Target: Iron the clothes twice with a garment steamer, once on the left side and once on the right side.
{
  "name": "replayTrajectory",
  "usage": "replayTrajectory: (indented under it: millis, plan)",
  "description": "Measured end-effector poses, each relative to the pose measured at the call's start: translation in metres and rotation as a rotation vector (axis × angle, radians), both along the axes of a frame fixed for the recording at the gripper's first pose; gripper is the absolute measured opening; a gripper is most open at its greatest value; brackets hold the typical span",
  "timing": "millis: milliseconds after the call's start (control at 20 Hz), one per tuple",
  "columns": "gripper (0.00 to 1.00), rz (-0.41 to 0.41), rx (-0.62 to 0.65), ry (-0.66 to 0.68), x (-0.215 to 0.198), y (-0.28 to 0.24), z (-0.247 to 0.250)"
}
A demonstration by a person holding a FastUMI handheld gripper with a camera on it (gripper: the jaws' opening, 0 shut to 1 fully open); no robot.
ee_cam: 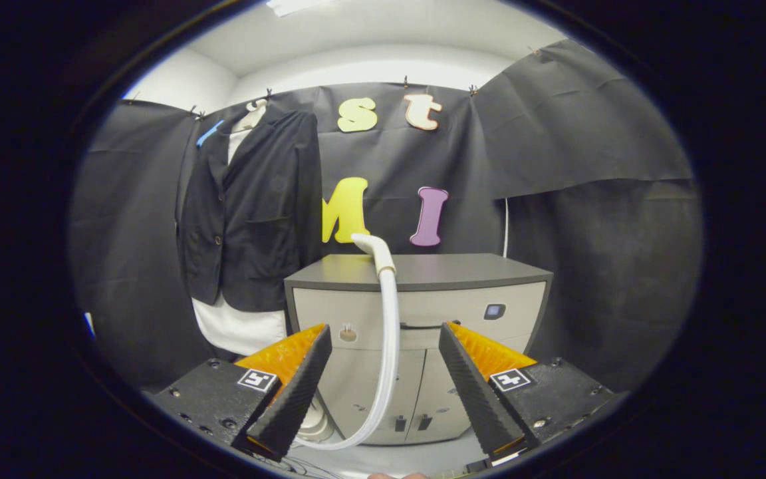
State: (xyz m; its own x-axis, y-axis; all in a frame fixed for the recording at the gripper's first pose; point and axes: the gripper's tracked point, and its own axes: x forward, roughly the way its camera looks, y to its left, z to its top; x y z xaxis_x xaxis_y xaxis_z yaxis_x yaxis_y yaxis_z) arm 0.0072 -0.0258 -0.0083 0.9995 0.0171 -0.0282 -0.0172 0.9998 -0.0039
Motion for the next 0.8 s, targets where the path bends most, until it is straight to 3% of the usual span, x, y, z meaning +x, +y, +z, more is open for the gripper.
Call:
replayTrajectory:
  millis: [800]
  plan:
    - [1.00, 0.022, -0.013, 0.029, 0.027, 0.022, 0.034]
